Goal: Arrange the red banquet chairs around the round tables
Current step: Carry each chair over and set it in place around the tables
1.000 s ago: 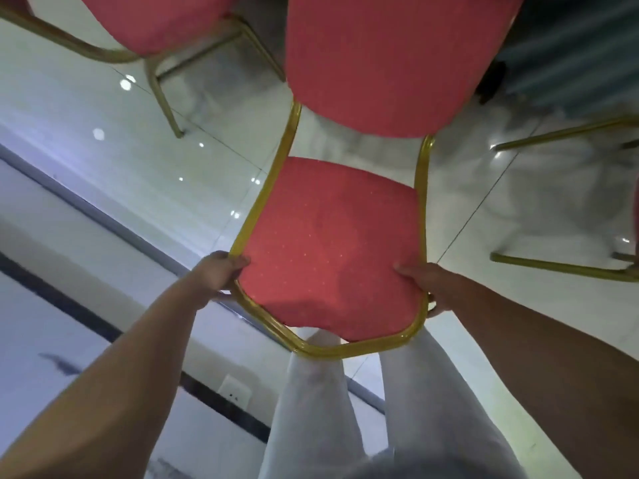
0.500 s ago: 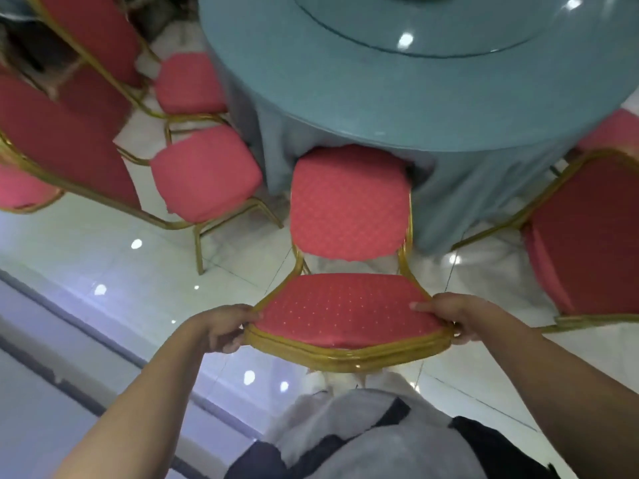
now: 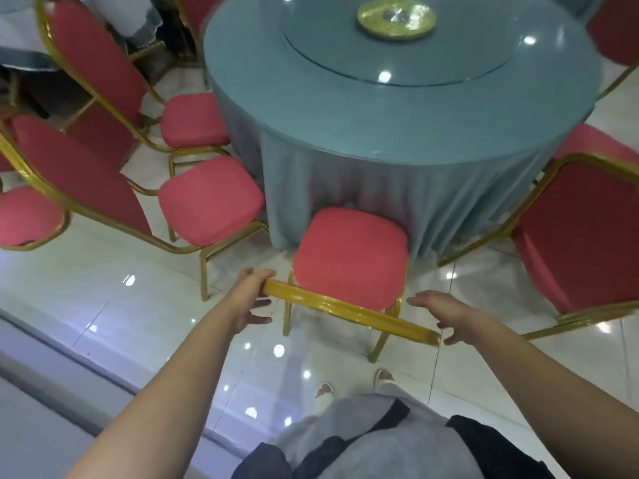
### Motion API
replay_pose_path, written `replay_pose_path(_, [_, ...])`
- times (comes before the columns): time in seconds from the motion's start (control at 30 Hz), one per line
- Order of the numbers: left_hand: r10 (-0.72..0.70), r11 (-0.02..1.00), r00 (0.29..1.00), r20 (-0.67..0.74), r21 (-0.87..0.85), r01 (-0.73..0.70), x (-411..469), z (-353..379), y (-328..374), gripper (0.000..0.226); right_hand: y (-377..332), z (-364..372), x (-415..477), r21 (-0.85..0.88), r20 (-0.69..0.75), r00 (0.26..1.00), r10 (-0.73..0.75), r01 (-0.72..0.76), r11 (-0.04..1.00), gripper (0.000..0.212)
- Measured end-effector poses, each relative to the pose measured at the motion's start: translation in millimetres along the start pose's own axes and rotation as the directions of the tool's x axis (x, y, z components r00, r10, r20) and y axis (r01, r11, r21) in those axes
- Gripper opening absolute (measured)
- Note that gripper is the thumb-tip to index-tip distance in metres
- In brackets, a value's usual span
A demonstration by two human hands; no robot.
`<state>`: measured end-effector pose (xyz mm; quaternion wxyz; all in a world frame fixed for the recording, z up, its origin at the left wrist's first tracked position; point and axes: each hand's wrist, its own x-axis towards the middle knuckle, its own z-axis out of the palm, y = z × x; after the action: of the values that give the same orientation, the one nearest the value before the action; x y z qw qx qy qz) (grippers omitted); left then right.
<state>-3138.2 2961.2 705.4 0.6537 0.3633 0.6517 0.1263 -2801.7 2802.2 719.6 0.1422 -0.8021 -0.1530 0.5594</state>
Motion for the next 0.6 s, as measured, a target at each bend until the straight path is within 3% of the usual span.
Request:
replay_pose_path(0.07, [-0.011,0.995,1.000,-0.021,0.098,0.013,3,7,5,0.055,-30,7,-12,-0.073,-0.013,0.978,-0.208,0.207,0.976,0.058])
replay_pose_path(0.13, [-0.054,0.980,0.999,0.004,0.191,0.053,5,11,11,0.056,-64,17,-24,-0.114,-0.023,0.911,-0.411,0.407,0.906,0.052])
replay_pose_path(0.23, [-0.085,0.954,0.993,0.082,0.294,0.058,7,13,21,0.059,-115,41,-35,-0.144,-0.018,0.805,-0.594,0.585,0.798,0.041])
replay_pose_path(0.4, [-0.105,0.944,0.969,0.224,0.330,0.025,5,7,31,0.078,-172,97,-25,-0.244,0.141,0.706,-0.693,0.704,0.667,0.043])
replay_pose_path(0.5, [-0.123,0.938,0.938,0.323,0.347,0.003,8,-15,32,0.070,-201,129,-8,-0.334,0.229,0.684,-0.693,0.724,0.604,0.052])
replay_pose_path(0.6, [-0.068,0.951,0.974,0.216,0.310,-0.002,25,-57,30,0.074,-237,161,12,-0.362,0.306,0.681,-0.665,0.730,0.580,0.058])
